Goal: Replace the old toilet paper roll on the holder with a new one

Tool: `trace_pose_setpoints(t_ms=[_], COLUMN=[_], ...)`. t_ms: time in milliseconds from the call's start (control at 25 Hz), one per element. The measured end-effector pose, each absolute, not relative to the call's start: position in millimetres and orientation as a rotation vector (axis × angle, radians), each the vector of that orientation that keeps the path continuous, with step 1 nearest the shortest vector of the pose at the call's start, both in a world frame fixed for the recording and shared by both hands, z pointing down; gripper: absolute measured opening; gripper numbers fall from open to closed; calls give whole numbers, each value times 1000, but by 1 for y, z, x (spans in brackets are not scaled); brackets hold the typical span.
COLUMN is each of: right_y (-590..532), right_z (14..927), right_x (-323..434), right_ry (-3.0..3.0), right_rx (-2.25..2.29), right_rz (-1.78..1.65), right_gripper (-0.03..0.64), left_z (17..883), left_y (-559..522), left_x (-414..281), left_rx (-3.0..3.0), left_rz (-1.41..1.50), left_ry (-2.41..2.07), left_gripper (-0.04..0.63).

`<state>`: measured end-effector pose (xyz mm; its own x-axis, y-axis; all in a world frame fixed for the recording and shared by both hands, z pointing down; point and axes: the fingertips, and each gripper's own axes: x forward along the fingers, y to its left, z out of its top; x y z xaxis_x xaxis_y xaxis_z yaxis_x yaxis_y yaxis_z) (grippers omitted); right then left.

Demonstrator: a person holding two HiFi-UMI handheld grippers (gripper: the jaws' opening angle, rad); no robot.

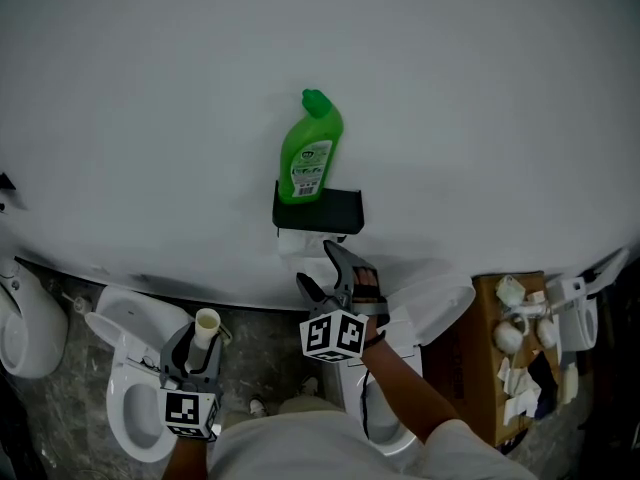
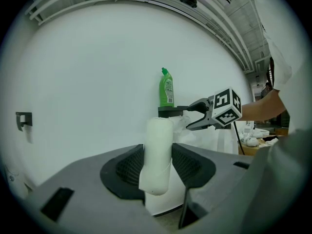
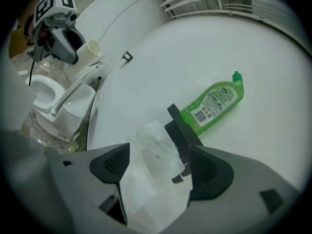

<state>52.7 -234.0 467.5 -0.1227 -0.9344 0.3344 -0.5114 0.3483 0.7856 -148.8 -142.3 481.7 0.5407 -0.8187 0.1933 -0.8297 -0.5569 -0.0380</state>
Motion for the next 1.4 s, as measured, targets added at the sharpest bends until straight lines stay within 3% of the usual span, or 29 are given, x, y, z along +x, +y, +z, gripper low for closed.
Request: trace_pose_setpoints(t_ms=[520,640,800,960,1400], right_y=[-201,-196,-194,-191,-154], right_z=[472,471,470,456,391], right_x=[84,89,96,108,202], right_ry=[-1726,-1721,-1723,-1765,-2061], right_rx=[1353,1378,1402,1498,1937], right_rz=[-559,-566,-578,-546,-86], right_gripper=[339,227,163,12,-2], left_z=[469,465,453,439,403], left_y=[-150,-153,-156,-160,-173], left_x=[-126,-122,-115,-109,-123], left_rx=[2792,2812,2848,2873,2871], left_rz=[294,293,290,273,153], left_ry=[-1406,-1405,-1409,-1423,-1498], left_gripper=[183,183,183,183,183])
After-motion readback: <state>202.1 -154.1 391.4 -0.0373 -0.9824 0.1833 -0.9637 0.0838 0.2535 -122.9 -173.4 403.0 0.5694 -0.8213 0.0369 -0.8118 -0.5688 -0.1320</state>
